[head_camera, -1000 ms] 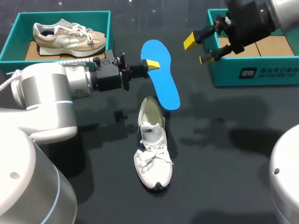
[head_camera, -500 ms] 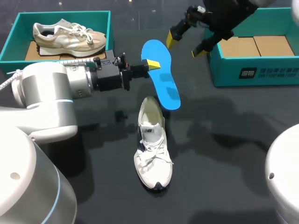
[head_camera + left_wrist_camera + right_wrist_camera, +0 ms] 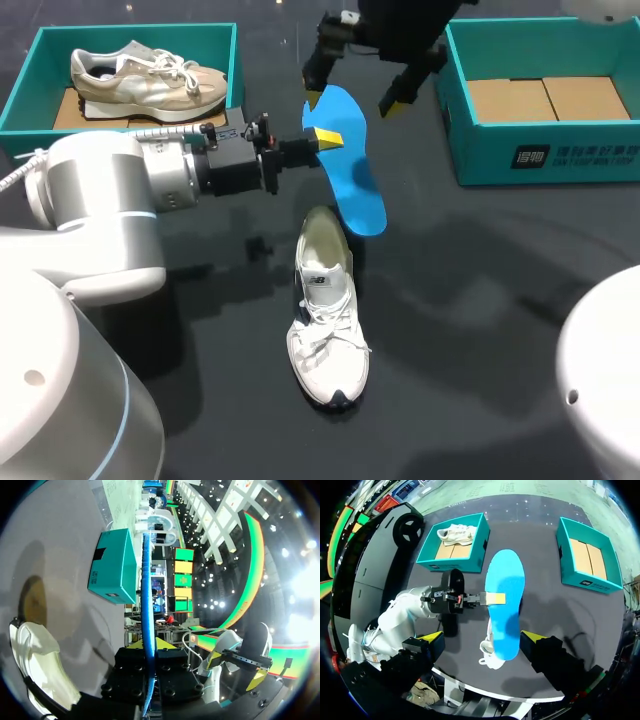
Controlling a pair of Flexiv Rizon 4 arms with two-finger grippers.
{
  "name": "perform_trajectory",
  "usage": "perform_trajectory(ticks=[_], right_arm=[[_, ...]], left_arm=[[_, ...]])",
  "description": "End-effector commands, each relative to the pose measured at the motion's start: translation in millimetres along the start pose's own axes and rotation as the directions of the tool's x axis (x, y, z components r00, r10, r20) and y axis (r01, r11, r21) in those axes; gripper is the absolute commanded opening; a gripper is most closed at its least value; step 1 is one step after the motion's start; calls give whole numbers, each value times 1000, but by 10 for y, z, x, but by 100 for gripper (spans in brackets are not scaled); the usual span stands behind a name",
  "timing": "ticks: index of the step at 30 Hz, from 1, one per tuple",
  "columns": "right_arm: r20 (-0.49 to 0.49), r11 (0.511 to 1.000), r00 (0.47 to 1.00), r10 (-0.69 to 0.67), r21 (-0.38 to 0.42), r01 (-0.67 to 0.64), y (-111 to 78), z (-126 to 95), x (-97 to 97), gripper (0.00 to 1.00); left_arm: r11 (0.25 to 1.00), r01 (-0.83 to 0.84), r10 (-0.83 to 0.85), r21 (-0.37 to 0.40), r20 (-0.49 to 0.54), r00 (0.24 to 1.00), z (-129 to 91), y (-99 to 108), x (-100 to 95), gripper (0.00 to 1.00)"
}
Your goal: Take the shoe out of the shoebox, open the shoe tongue, remove and reinsert the insole, then place the shoe into the shoebox
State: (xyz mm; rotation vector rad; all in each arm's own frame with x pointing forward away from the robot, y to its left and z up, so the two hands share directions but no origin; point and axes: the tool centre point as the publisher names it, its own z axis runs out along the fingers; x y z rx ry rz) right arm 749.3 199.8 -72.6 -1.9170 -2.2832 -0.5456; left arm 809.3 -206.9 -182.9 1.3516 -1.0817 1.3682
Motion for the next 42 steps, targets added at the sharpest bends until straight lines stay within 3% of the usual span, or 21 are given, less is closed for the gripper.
perform_trajectory(ticks=[1, 7, 18, 28, 42], right_arm=[[275, 1000, 961, 5, 4, -6, 21, 62, 122, 100], [314, 1000, 949, 21, 7, -24, -11, 108, 208, 100], [302, 999, 952, 45, -8, -45, -58, 119, 257, 100], [186, 996, 979, 85, -3, -86, -51, 109, 141, 100], [-96, 980, 975, 199, 16, -199, -72, 55, -208, 100]], left_arm=[[1000, 0, 0, 2, 0, 1000, 3, 9, 0, 0], [1000, 0, 0, 2, 0, 1000, 3, 9, 0, 0], [1000, 0, 0, 2, 0, 1000, 3, 9, 0, 0], [1000, 0, 0, 2, 0, 1000, 3, 9, 0, 0], [1000, 0, 0, 2, 0, 1000, 3, 9, 0, 0]])
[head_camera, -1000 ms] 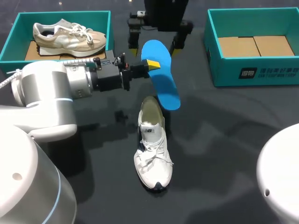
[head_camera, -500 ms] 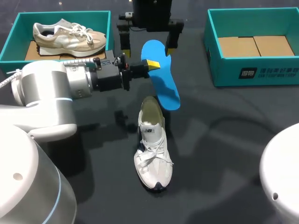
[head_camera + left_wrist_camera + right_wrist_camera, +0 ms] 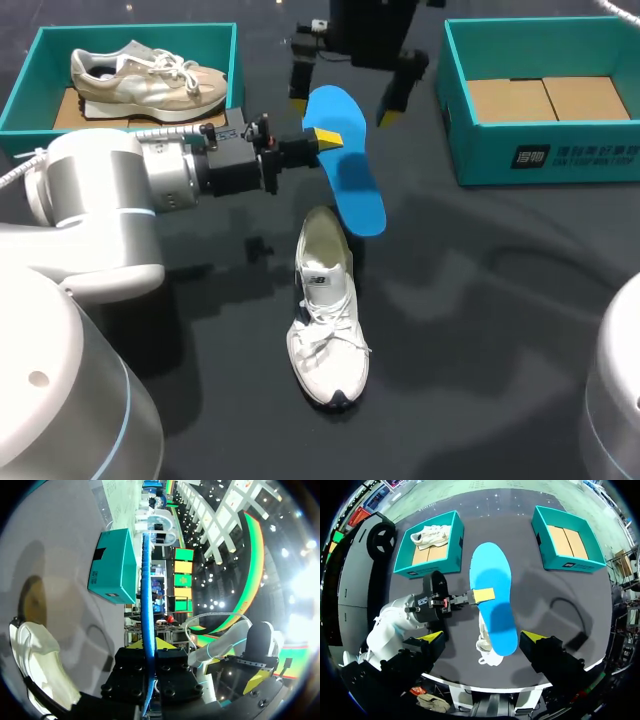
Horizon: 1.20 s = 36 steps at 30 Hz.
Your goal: Take the shoe out of the shoebox, open the shoe tongue, remove and reinsert the insole, then place the shoe into the shoebox
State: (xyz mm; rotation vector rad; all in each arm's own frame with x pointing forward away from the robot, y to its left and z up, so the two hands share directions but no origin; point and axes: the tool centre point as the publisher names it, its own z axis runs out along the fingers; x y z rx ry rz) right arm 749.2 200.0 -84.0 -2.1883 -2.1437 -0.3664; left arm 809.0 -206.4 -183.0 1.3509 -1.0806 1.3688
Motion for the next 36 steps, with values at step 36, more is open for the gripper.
perform_trajectory(ticks=[36], right_arm=[[-784, 997, 617, 73, 41, -65, 268, 255, -1076, 100]], left_arm=[[1000, -1, 1, 2, 2, 1000, 8, 8, 1, 0]])
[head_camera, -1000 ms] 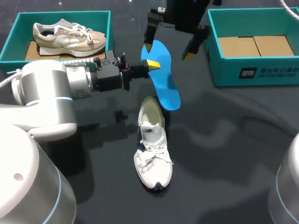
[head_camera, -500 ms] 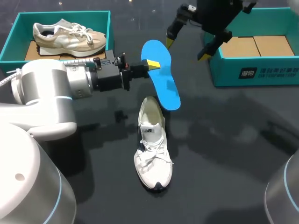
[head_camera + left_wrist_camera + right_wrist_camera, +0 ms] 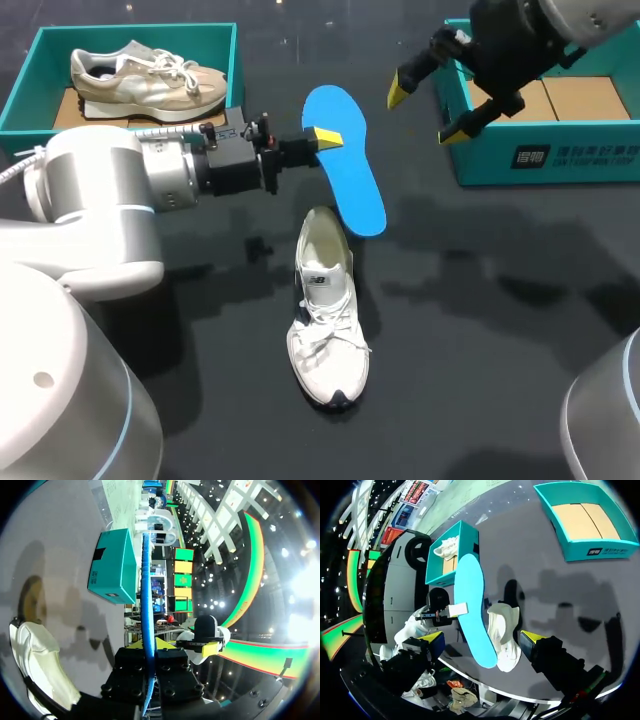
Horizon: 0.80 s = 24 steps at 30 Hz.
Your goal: Take the shoe out of the shoebox, open the shoe tongue, remove and reinsert the insole, then place the shoe into the shoebox
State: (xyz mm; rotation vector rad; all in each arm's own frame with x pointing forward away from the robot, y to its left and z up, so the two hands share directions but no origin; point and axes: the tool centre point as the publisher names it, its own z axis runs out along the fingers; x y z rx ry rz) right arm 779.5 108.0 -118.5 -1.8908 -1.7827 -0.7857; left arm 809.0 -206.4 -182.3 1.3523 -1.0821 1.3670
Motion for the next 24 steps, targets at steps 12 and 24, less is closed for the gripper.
perform_trajectory(ticks=[12, 24], right_arm=[[-482, 1000, 876, 18, 3, -19, -5, 90, -304, 100], [-533, 999, 846, 27, -3, -33, -52, 147, -376, 100]], left_arm=[[1000, -1, 1, 3, -1, 1000, 8, 7, -7, 0], [1000, -1, 1, 3, -1, 1000, 8, 7, -7, 0]])
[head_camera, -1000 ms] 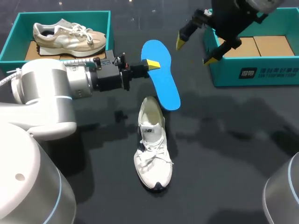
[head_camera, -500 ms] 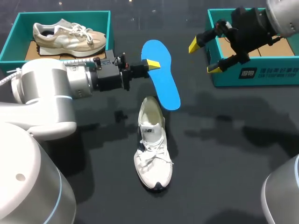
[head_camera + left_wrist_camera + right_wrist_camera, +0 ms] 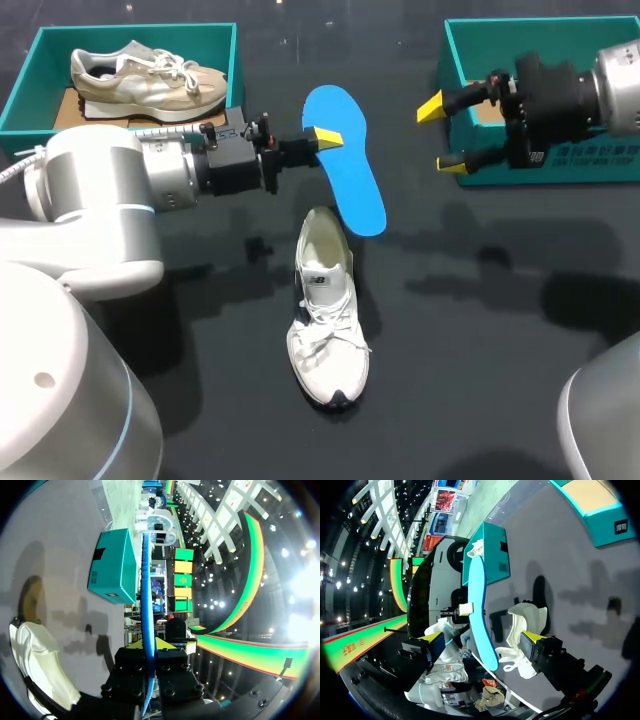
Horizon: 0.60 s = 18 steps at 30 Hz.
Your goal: Take the shoe out of the shoebox, open the shoe tongue, remove and reinsert the insole, then place the shoe into the shoebox
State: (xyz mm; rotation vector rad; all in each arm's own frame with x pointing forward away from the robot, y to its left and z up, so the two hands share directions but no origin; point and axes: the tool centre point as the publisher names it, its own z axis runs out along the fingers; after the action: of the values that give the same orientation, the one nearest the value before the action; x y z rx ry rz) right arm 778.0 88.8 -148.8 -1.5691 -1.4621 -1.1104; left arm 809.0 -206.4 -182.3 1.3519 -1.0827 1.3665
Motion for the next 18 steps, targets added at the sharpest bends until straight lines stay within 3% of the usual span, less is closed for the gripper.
perform_trajectory(ticks=[1, 10, 18], right_arm=[[-104, 1000, 995, 6, -5, -6, -32, 28, -59, 100], [-122, 1000, 992, 14, -5, -15, -60, 45, -108, 100], [-175, 999, 984, 32, 10, -31, -85, 79, -147, 100]], left_arm=[[1000, -1, 1, 3, -1, 1000, 8, 7, -7, 0], [1000, -1, 1, 3, -1, 1000, 8, 7, -7, 0], [997, -78, 76, -20, -95, 993, -60, 39, 96, 0]])
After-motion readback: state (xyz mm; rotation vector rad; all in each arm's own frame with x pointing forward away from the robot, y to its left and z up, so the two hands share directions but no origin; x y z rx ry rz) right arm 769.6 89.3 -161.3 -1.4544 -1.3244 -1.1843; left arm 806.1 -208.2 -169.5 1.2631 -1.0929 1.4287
